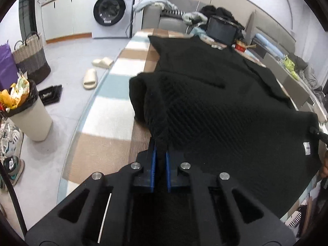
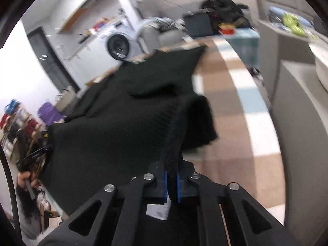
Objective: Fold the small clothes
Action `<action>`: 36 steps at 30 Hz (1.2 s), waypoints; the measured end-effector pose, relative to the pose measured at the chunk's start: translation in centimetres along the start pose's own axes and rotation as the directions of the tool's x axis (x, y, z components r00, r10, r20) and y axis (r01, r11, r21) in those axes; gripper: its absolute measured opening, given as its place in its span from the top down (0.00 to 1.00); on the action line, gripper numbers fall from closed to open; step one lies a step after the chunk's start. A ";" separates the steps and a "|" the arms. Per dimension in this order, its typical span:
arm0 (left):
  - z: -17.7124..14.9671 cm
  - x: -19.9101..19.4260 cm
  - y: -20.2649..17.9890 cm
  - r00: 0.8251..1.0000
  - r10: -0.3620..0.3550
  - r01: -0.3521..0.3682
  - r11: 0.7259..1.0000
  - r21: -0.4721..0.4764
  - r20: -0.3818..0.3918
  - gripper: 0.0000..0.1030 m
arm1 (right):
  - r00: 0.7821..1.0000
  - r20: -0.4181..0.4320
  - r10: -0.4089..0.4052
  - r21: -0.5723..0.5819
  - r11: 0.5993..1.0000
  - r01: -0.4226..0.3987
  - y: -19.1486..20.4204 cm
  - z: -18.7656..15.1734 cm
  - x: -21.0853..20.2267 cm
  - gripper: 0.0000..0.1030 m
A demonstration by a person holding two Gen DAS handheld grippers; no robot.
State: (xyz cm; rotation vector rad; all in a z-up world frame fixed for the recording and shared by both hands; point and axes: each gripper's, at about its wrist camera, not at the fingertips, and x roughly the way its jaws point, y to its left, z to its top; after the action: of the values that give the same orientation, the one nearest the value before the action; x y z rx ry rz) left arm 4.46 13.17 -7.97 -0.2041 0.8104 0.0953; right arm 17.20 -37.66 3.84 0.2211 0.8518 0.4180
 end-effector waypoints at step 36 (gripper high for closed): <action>4.7 6.2 -2.2 0.997 0.011 -0.009 1.000 0.019 -0.083 0.84 | 0.979 -0.158 -0.131 0.019 0.991 0.135 -1.3 3.0 5.4 0.80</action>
State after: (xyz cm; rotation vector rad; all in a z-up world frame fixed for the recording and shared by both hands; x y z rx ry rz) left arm 12.44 12.06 -8.97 -0.1874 0.8945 0.0895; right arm 22.97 -36.50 1.59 0.1593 1.0212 0.2998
